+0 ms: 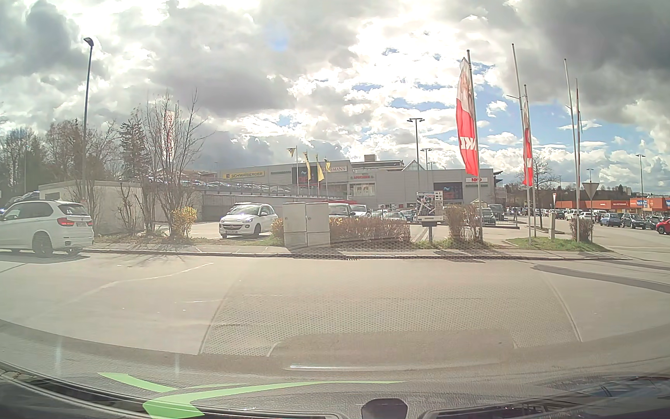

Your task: Follow the waypoints while adhering to traffic rules and regulations

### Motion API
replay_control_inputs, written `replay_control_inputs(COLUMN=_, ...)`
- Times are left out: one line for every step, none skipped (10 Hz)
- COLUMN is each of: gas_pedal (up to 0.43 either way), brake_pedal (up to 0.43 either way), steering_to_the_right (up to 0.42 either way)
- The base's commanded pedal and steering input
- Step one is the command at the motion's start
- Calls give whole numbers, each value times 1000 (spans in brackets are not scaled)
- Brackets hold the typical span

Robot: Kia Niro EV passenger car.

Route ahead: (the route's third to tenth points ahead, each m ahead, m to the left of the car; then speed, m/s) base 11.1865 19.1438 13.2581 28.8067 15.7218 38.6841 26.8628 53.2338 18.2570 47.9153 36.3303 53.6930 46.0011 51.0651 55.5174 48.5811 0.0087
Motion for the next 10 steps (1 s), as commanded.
replay_control_inputs(gas_pedal=0, brake_pedal=305, steering_to_the_right=10)
replay_control_inputs(gas_pedal=0, brake_pedal=305, steering_to_the_right=10)
replay_control_inputs(gas_pedal=0, brake_pedal=305, steering_to_the_right=10)
replay_control_inputs(gas_pedal=0, brake_pedal=305, steering_to_the_right=10)
replay_control_inputs(gas_pedal=0, brake_pedal=311, steering_to_the_right=10)
replay_control_inputs(gas_pedal=0, brake_pedal=311, steering_to_the_right=10)
replay_control_inputs(gas_pedal=0, brake_pedal=311, steering_to_the_right=10)
replay_control_inputs(gas_pedal=0, brake_pedal=311, steering_to_the_right=10)
replay_control_inputs(gas_pedal=0, brake_pedal=311, steering_to_the_right=10)
replay_control_inputs(gas_pedal=0, brake_pedal=311, steering_to_the_right=10)
